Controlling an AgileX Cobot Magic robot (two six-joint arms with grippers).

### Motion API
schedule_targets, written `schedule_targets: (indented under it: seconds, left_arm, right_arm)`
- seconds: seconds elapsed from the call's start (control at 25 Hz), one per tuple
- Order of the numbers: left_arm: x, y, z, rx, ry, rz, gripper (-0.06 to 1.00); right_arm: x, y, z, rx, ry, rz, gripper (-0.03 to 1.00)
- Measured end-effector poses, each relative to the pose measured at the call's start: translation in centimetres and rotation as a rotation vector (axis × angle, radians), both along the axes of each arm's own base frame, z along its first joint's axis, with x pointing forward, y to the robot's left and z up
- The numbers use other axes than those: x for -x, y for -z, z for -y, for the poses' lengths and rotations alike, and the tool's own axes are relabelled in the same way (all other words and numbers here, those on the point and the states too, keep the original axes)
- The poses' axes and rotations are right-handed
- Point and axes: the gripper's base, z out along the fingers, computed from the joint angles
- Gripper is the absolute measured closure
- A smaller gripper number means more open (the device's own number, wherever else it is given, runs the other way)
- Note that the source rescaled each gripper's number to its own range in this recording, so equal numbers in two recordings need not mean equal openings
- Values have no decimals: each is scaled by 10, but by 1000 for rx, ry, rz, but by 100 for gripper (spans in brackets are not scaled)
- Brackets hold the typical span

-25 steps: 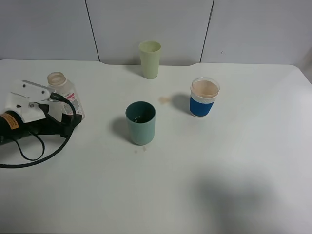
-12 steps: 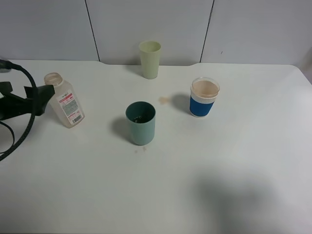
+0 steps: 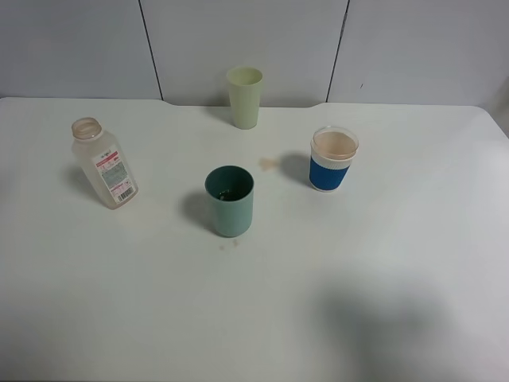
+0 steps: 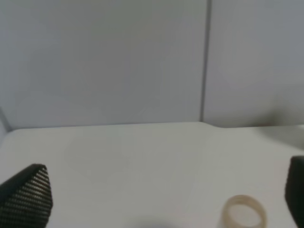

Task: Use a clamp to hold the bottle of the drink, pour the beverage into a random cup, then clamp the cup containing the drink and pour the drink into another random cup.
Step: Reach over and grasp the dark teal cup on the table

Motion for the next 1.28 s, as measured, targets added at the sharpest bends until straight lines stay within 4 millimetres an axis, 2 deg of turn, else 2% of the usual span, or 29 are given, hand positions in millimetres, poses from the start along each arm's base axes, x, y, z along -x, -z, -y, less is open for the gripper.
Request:
schedule_targets:
  seconds: [0.16, 0.2, 0.36, 0.4, 0.72, 0.88, 1.04, 1.28]
  left_arm:
    - [28, -25, -5, 20, -44, -23, -5]
    - [28, -25, -5, 20, -44, -23, -5]
    - [62, -33, -4, 10, -20, -40, -5]
    - [79, -33, -2, -6, 10, -36, -5]
    - [134, -26, -1, -3, 38, 16, -5]
    - [154, -18, -2, -3, 41, 18, -5]
    - [161, 0, -2, -6, 44, -76, -5]
    - [153, 24, -1, -5, 48, -215, -5]
  right_arm:
    - [0, 0, 0, 0, 0, 0, -2]
    - [0, 0, 0, 0, 0, 0, -2]
    - [0, 0, 0, 0, 0, 0, -2]
    - [0, 0, 0, 0, 0, 0, -2]
    - [0, 0, 0, 0, 0, 0, -2]
    - [0, 0, 0, 0, 0, 0, -2]
    - [0, 0, 0, 0, 0, 0, -2]
    - [0, 0, 0, 0, 0, 0, -2]
